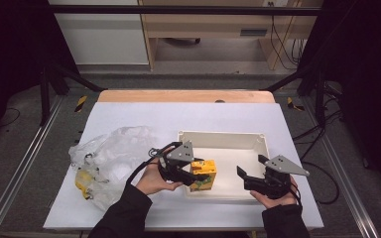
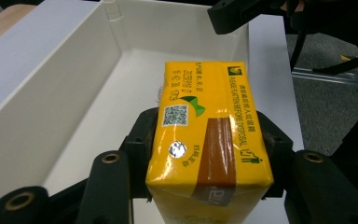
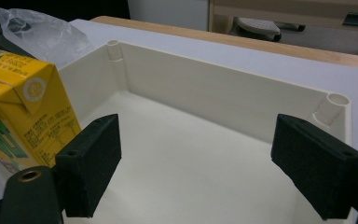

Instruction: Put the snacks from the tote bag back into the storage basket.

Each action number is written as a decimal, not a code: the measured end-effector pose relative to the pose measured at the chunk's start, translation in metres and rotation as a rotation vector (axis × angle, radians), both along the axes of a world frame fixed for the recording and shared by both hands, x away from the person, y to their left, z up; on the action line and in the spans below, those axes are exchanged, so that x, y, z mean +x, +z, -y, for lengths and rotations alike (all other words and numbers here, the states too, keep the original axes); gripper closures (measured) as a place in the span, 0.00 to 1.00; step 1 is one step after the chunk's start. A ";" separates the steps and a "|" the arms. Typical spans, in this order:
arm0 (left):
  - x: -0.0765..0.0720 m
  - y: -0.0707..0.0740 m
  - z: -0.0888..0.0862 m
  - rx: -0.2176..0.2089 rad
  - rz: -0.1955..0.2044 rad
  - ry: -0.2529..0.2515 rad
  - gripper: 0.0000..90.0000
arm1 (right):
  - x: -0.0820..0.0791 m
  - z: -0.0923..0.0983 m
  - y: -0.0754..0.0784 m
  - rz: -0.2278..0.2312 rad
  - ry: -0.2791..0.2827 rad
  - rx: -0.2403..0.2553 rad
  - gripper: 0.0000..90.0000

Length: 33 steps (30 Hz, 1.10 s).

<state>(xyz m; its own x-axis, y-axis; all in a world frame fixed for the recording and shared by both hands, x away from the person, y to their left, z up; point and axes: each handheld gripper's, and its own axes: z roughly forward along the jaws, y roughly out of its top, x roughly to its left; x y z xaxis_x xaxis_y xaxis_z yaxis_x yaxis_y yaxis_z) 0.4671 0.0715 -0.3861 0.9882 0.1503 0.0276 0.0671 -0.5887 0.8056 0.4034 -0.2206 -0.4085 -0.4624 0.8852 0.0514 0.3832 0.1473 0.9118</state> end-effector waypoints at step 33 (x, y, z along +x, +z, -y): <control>0.004 -0.029 -0.002 0.057 -0.001 0.005 0.55 | 0.000 -0.002 -0.001 0.003 0.004 -0.006 0.18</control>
